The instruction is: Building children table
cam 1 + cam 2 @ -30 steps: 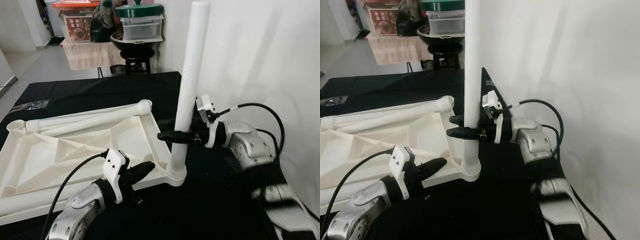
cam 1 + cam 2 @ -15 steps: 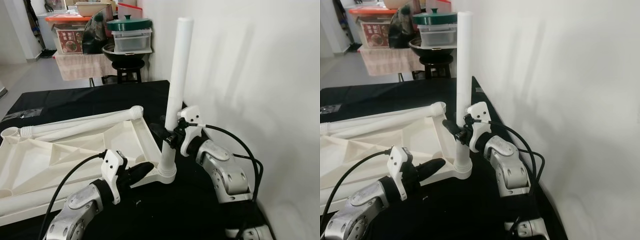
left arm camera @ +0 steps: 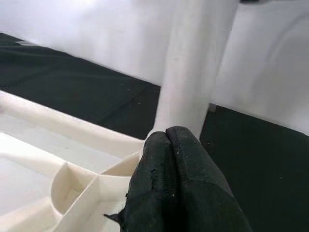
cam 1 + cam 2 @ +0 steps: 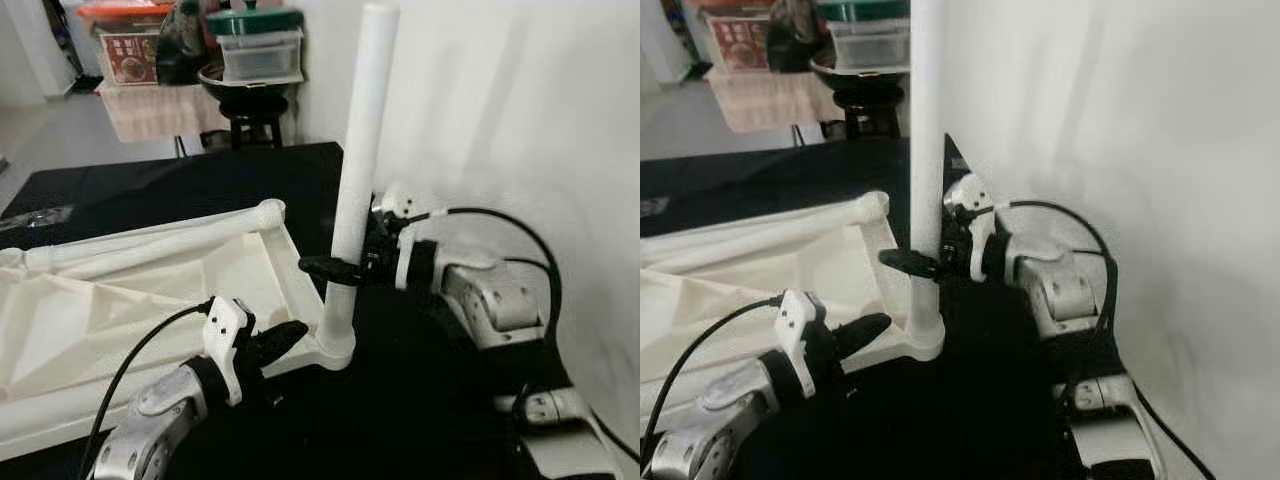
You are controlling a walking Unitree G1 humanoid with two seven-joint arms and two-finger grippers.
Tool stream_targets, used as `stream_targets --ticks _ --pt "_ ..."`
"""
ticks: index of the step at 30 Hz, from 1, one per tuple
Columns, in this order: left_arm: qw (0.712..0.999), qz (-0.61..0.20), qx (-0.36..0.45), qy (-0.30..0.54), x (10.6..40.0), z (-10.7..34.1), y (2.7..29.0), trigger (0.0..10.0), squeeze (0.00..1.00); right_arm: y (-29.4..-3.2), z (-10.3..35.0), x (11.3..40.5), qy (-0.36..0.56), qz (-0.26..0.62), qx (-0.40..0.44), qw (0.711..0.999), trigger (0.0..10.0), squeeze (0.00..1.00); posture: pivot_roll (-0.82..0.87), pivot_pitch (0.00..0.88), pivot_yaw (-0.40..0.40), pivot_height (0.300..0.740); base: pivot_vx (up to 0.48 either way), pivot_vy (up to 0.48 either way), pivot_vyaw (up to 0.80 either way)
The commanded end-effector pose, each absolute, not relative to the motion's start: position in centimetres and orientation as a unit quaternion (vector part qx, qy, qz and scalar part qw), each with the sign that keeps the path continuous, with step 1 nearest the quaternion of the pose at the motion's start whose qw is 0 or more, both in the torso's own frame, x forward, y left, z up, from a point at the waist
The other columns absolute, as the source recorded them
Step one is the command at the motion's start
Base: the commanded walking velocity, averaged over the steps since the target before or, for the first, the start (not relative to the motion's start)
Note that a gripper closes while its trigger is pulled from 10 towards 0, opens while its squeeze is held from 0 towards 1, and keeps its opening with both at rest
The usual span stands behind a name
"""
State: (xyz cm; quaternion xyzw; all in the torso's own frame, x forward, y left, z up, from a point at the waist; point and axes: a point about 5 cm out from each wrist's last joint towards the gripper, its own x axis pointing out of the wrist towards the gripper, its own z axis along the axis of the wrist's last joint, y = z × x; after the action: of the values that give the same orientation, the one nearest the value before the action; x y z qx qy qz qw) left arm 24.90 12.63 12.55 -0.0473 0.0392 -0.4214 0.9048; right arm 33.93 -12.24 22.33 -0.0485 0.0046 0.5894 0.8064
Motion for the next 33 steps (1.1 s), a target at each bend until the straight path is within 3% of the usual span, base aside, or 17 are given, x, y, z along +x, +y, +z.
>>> stream_targets --ticks 1,8,9,10,11,19,20,21,24,25,26,27,28,29,31,32,33 --pt "0.904 -0.423 -0.046 0.04 24.8 12.5 12.6 10.0 0.0 -12.5 21.5 34.1 0.013 0.631 -0.043 0.775 10.0 0.0 -0.09 0.0 -0.044 0.74 0.0 0.0 0.0" --pt "0.905 -0.421 -0.044 0.04 24.6 12.5 12.6 10.0 0.0 -12.3 20.6 35.0 0.059 0.675 -0.021 0.735 10.0 0.0 -0.07 0.0 -0.051 0.74 0.0 0.0 0.0" --pt "0.905 -0.421 -0.045 0.04 24.6 12.5 12.6 10.0 0.0 -12.3 20.6 35.0 0.066 0.688 -0.011 0.723 7.8 0.0 -0.07 0.0 -0.049 0.74 0.0 0.0 0.0" --pt "0.905 -0.421 -0.045 0.04 24.6 12.5 12.6 10.0 0.0 -12.3 20.6 35.0 0.066 0.688 -0.011 0.723 7.8 0.0 -0.07 0.0 -0.049 0.74 0.0 0.0 0.0" --pt "0.904 -0.422 -0.045 0.04 24.5 12.6 12.7 10.0 0.0 -12.6 20.5 34.8 0.075 0.703 -0.001 0.707 0.0 0.0 -0.07 0.0 -0.048 0.74 0.0 0.0 0.0" --pt "0.904 -0.423 -0.047 0.041 24.5 12.6 12.6 10.0 0.0 -13.1 20.0 34.8 0.071 0.702 -0.001 0.709 0.0 0.0 -0.08 0.0 -0.047 0.74 0.0 0.0 0.0" --pt "0.904 -0.424 -0.048 0.04 24.4 12.7 12.6 10.0 0.0 -13.0 19.1 35.0 0.051 0.653 -0.008 0.756 0.0 0.0 -0.08 0.0 -0.043 0.74 0.0 0.0 0.0" --pt "0.904 -0.424 -0.048 0.04 24.4 12.7 12.6 10.0 0.0 -13.0 18.8 34.9 0.045 0.634 -0.009 0.772 0.0 0.0 -0.08 0.0 -0.043 0.74 0.0 0.0 0.0" --pt "0.904 -0.424 -0.048 0.04 24.4 12.7 12.6 10.0 0.0 -13.0 18.8 34.9 0.045 0.634 -0.009 0.772 0.0 0.0 -0.08 0.0 -0.043 0.74 0.0 0.0 0.0" --pt "0.904 -0.424 -0.048 0.04 24.4 12.7 12.6 10.0 0.0 -12.7 18.3 34.8 0.041 0.593 0.0 0.804 0.0 0.0 -0.08 0.0 -0.043 0.74 0.0 0.0 0.0" --pt "0.904 -0.424 -0.048 0.04 24.4 12.7 12.6 10.0 0.0 -12.7 18.3 34.8 0.041 0.593 0.0 0.804 0.0 0.0 -0.08 0.0 -0.043 0.74 0.0 0.0 0.0" --pt "0.904 -0.423 -0.047 0.04 24.4 12.7 12.8 10.0 0.0 -11.9 17.0 34.9 0.058 0.493 0.01 0.868 0.0 0.0 -0.08 0.0 -0.044 0.74 0.0 0.0 0.0" --pt "0.904 -0.423 -0.047 0.04 24.4 12.7 12.8 10.0 0.0 -11.9 17.0 34.9 0.058 0.493 0.01 0.868 0.0 0.0 -0.08 0.0 -0.044 0.74 0.0 0.0 0.0" --pt "0.904 -0.423 -0.046 0.04 24.4 12.7 12.8 10.0 0.0 -10.7 15.6 33.7 0.078 0.415 0.031 0.906 0.0 0.0 -0.09 0.0 -0.041 0.74 0.0 0.0 0.0" --pt "0.904 -0.423 -0.046 0.04 24.4 12.7 12.8 10.0 0.0 -10.7 15.6 33.7 0.078 0.415 0.031 0.906 0.0 0.0 -0.09 0.0 -0.041 0.74 0.0 0.0 0.0" --pt "0.904 -0.423 -0.044 0.041 24.4 12.7 12.9 10.0 0.0 -9.9 14.7 32.6 0.09 0.358 0.031 0.929 0.0 0.0 -0.09 0.0 -0.034 0.74 0.0 0.0 0.0" --pt "0.904 -0.423 -0.044 0.041 24.4 12.7 12.9 10.0 0.0 -9.9 14.7 32.6 0.09 0.358 0.031 0.929 0.0 0.0 -0.09 0.0 -0.034 0.74 0.0 0.0 0.0"
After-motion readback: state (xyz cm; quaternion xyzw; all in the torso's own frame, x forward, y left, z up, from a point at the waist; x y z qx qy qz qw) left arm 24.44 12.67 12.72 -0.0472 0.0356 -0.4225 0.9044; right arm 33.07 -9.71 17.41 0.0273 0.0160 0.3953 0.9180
